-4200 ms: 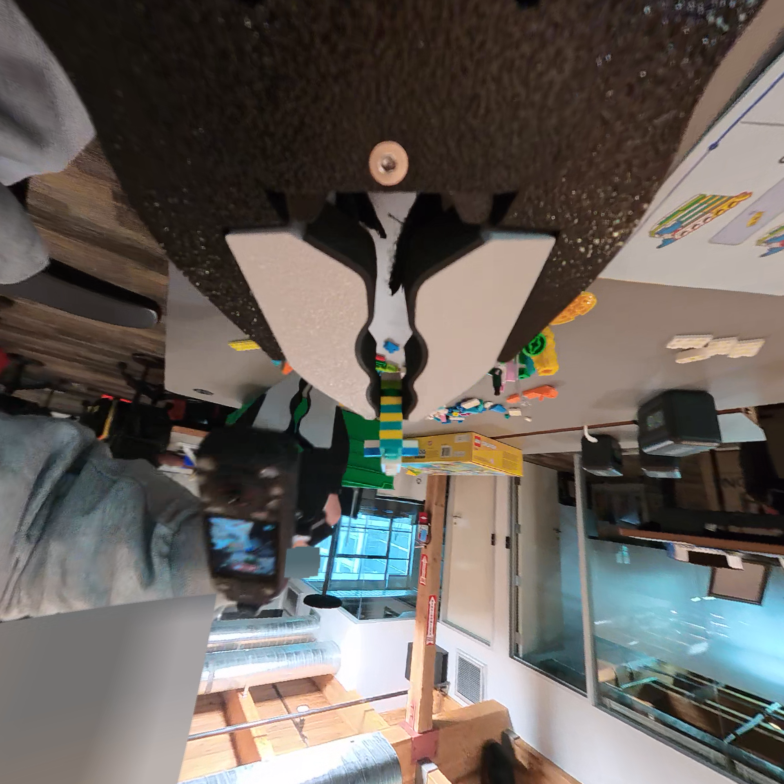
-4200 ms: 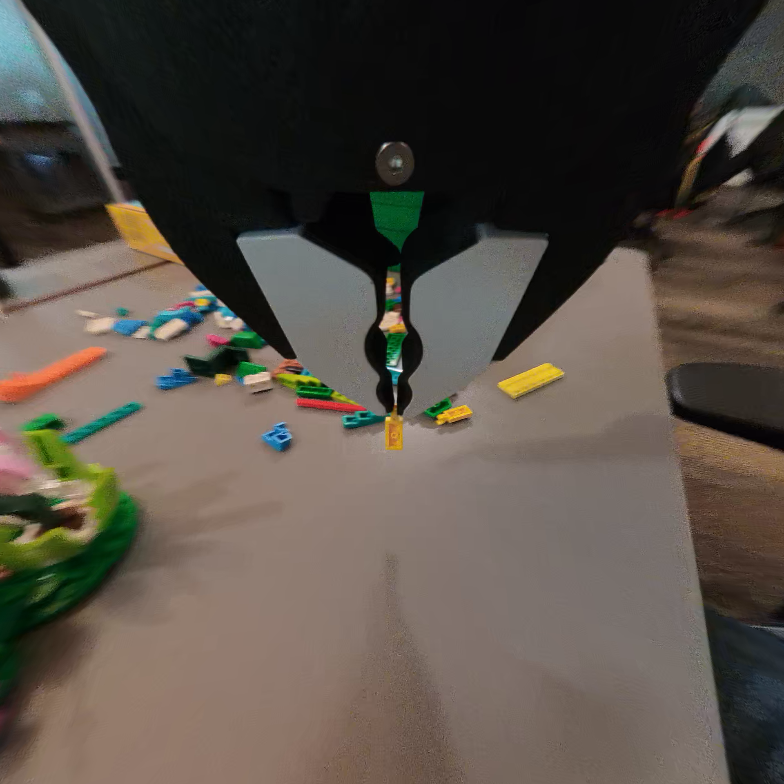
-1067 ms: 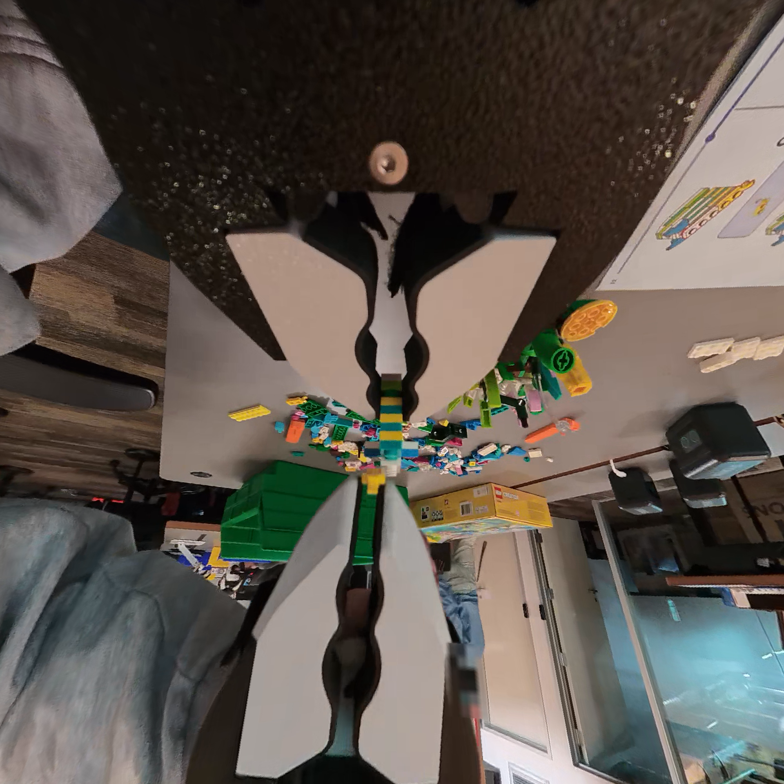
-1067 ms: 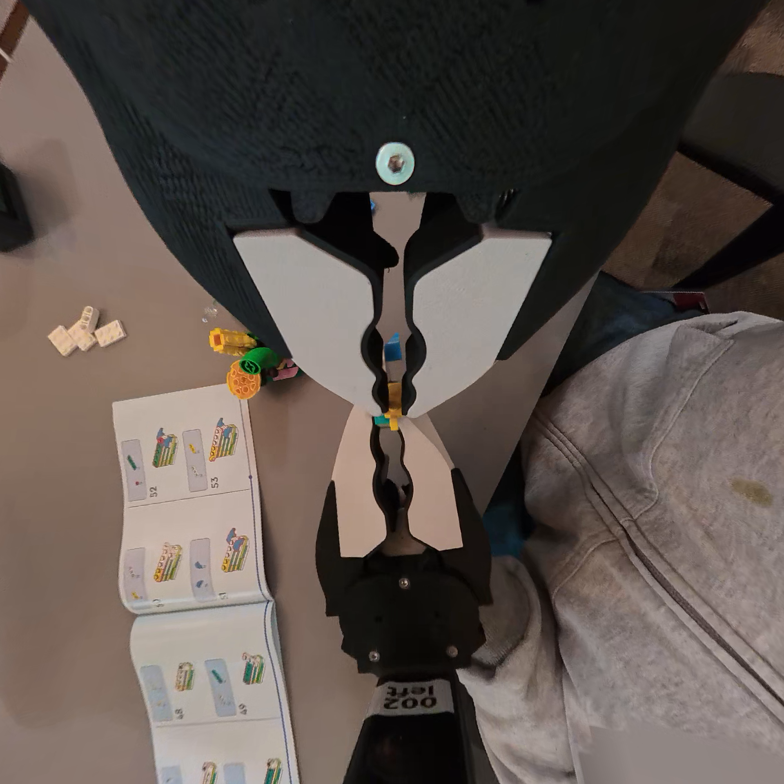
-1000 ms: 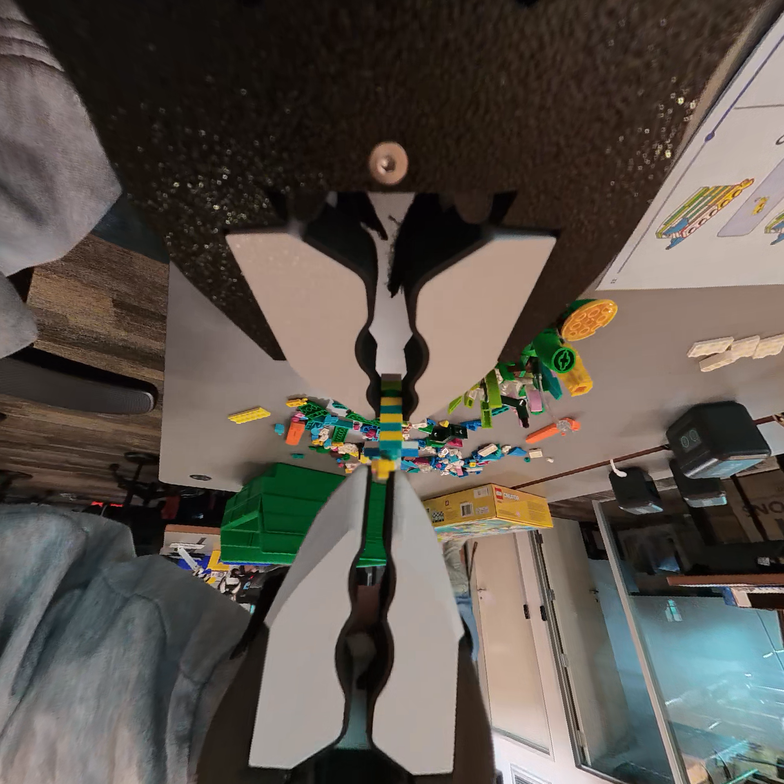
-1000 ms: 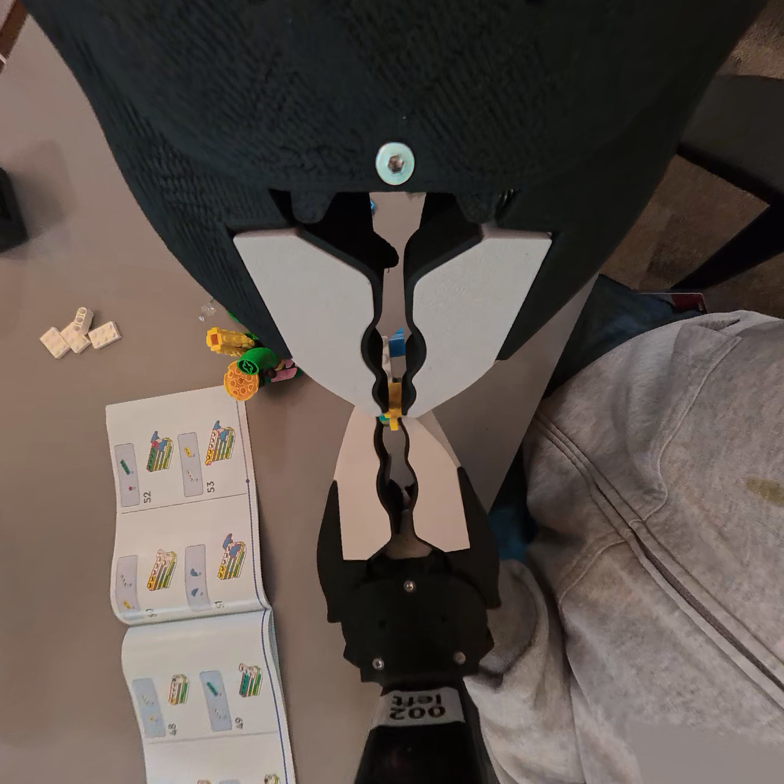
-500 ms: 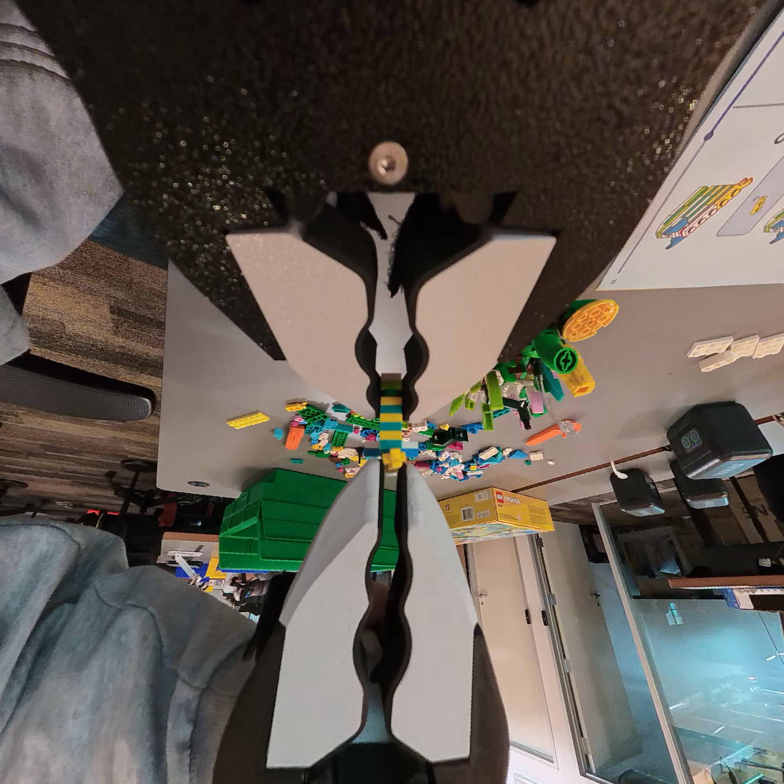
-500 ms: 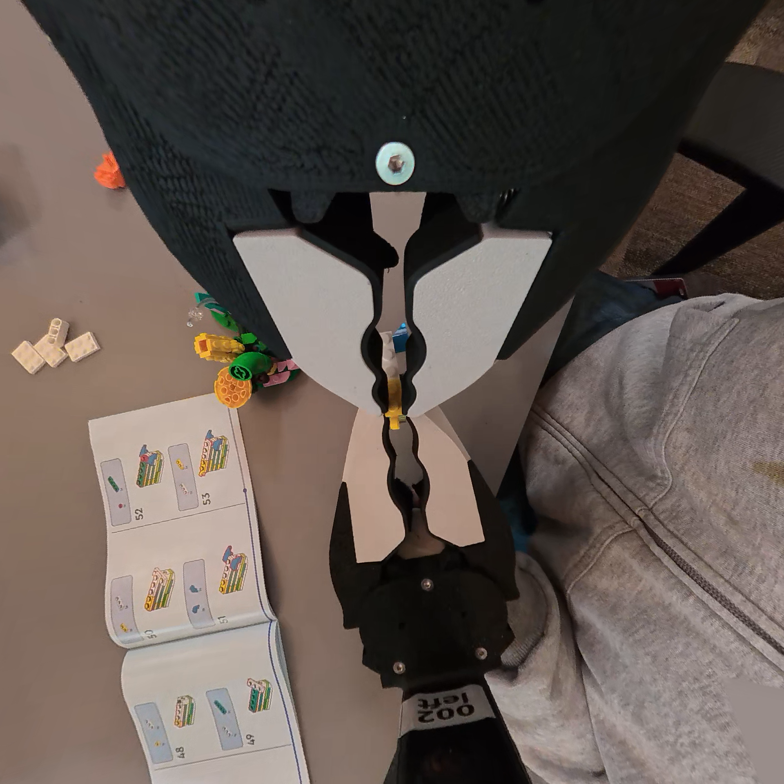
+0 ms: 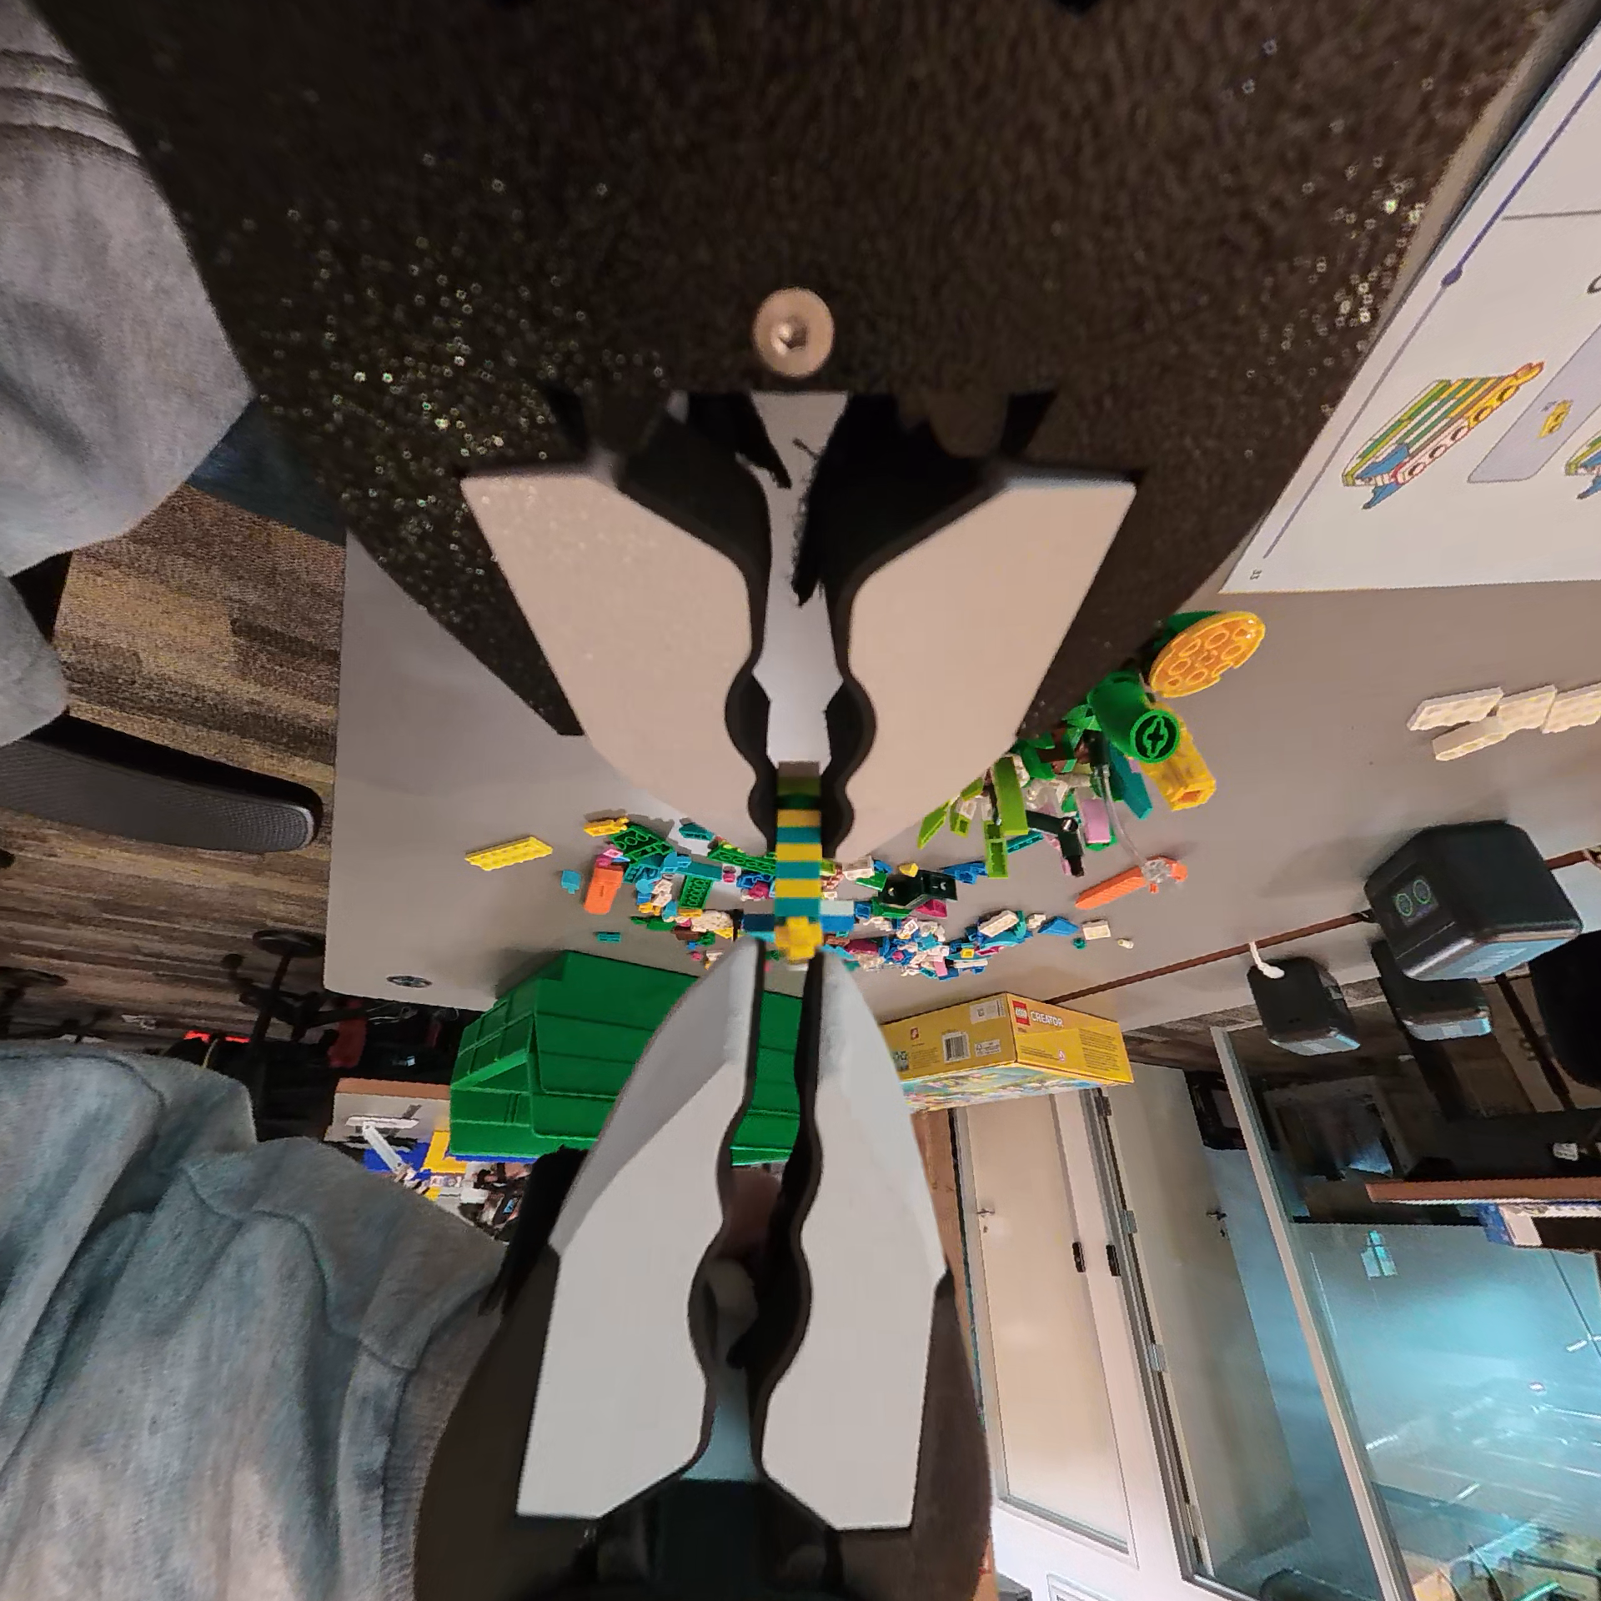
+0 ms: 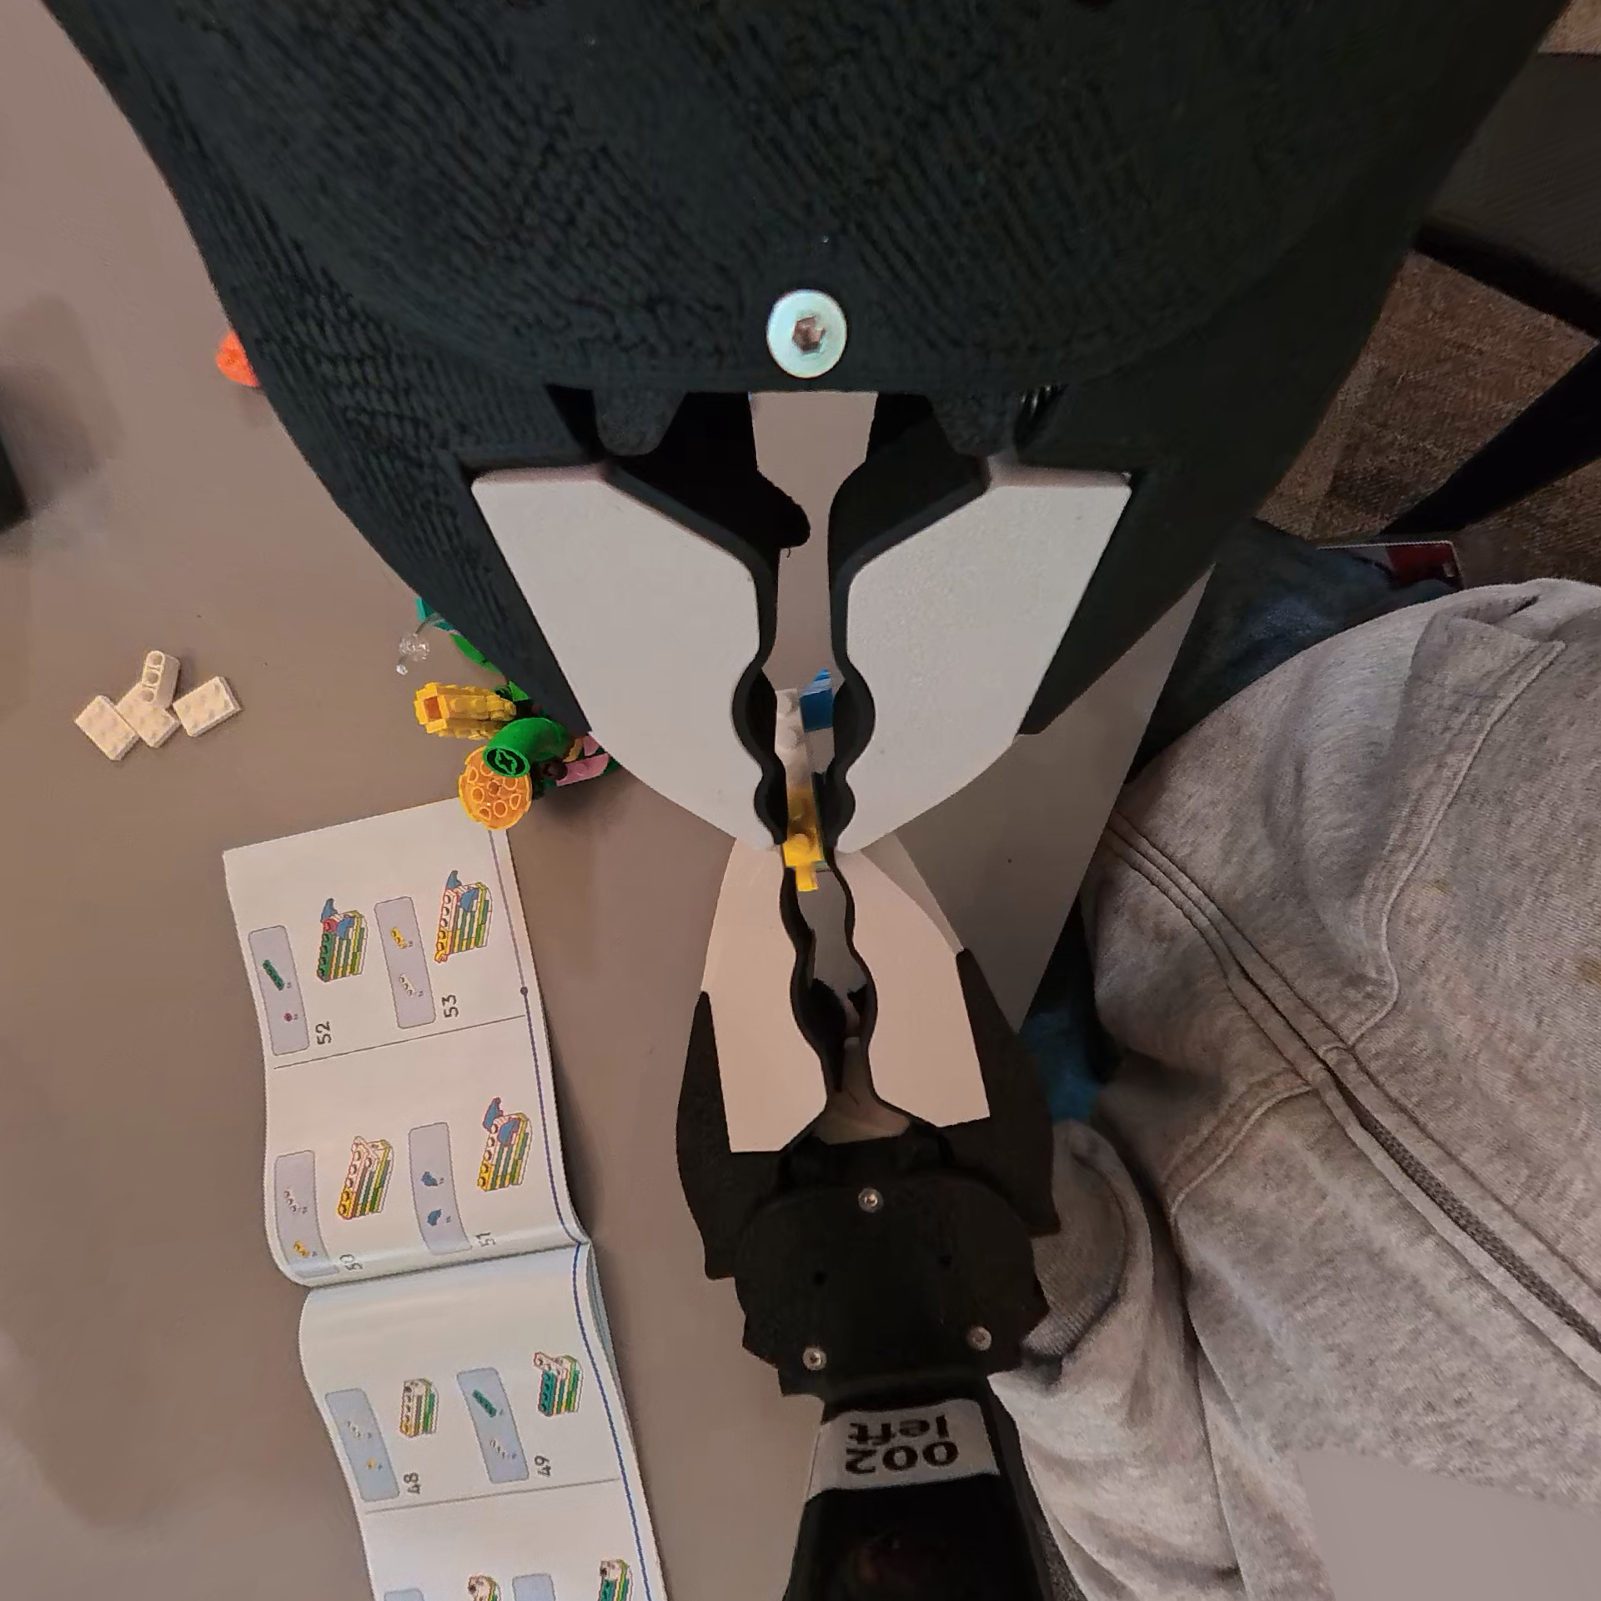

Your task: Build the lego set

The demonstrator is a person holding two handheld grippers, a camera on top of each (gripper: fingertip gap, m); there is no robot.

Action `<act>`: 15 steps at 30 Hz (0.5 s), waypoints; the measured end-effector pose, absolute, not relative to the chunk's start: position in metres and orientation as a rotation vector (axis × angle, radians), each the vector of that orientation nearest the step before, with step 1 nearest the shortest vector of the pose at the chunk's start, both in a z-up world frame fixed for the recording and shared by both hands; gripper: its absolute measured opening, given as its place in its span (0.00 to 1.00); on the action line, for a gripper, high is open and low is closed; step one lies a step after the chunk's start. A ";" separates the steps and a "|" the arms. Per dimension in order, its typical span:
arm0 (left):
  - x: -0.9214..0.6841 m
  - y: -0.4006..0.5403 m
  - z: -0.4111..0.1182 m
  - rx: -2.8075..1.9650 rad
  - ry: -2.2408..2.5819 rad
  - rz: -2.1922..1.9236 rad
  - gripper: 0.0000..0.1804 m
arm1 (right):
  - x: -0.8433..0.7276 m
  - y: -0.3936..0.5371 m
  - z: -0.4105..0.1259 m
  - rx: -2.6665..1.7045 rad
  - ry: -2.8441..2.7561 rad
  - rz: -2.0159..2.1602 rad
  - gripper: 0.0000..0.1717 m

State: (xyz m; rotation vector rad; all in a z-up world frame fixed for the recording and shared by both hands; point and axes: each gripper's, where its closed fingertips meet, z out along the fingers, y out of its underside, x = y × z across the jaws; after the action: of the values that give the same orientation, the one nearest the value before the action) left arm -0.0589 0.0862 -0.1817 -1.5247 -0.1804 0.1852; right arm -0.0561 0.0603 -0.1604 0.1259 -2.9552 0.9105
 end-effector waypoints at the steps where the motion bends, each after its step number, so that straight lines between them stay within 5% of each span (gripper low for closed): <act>1: -0.059 0.086 -0.182 -1.525 -0.180 0.186 0.05 | -0.056 0.060 -0.160 0.129 -2.956 0.913 0.04; 15: -0.058 0.087 -0.183 -1.533 -0.170 0.185 0.05 | -0.057 0.062 -0.163 0.123 -2.942 0.902 0.03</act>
State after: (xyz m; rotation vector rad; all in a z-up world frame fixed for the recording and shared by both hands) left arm -0.0576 0.0867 -0.1827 -1.5335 -0.1697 0.1850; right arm -0.0572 0.0623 -0.1625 0.1227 -2.9422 0.9016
